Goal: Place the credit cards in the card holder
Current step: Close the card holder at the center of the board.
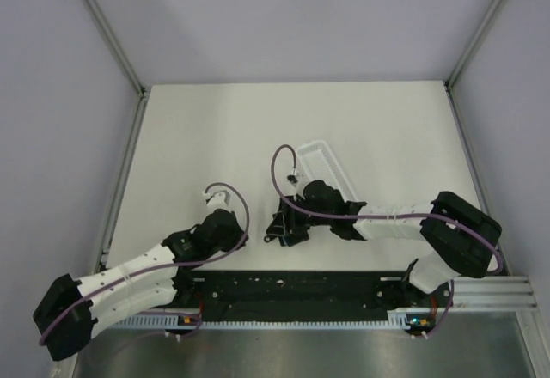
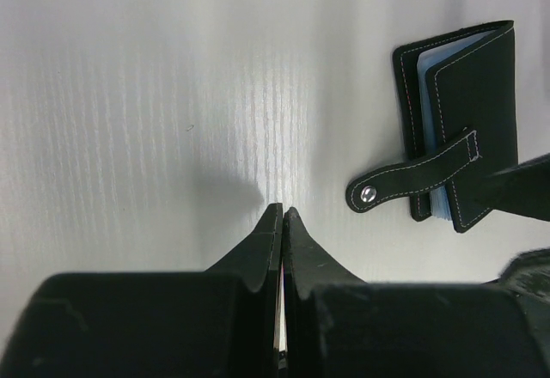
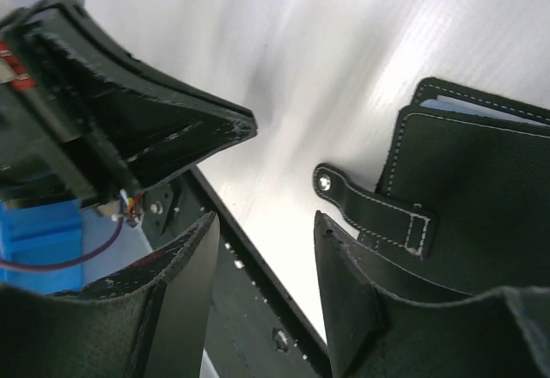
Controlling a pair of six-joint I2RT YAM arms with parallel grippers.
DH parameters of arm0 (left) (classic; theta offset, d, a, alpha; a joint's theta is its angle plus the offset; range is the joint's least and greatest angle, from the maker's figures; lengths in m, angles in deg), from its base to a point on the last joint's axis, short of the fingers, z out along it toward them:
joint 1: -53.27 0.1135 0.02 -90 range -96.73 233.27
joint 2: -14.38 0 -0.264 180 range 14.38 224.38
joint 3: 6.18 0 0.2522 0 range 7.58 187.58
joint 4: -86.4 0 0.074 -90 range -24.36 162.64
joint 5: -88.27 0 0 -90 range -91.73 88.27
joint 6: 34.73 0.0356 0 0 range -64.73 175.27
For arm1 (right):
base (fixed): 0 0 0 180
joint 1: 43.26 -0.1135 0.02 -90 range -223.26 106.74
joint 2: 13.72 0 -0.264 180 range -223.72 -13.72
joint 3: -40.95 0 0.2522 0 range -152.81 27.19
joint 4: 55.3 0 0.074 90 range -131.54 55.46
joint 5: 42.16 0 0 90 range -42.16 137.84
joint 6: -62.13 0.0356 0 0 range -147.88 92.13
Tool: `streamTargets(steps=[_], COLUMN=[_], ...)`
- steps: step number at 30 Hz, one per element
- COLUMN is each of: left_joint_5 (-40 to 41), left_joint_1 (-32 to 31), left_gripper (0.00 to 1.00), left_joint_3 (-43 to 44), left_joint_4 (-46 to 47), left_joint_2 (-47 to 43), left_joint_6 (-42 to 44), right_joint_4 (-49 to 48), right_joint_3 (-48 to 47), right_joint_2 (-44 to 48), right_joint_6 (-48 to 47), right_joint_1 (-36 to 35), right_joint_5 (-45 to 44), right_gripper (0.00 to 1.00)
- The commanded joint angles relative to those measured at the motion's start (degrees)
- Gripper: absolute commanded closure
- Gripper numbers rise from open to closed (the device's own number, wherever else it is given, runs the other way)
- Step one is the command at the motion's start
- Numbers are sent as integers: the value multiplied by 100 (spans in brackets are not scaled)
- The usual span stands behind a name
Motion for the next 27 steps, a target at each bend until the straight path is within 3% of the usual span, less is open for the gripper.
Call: streamTargets(steps=[1, 10, 23, 27], left_joint_5=[177, 186, 54, 36], left_joint_1=[-18, -18, -9, -18], left_gripper=[100, 100, 100, 100], left_joint_3=[244, 455, 552, 569], left_joint_4=[-108, 120, 445, 515], left_joint_2=[-166, 176, 704, 774], left_joint_6=[55, 239, 336, 397], right_joint_4=[273, 2074, 2911, 3008], right_joint_3=[-326, -71, -247, -282], right_joint_2=[731, 1769, 1189, 1075], right_joint_6=[-248, -784, -829, -776], right_joint_1=[40, 66, 119, 119], right_joint_5=[-183, -1800, -2425, -2557], right_gripper=[51, 52, 54, 66])
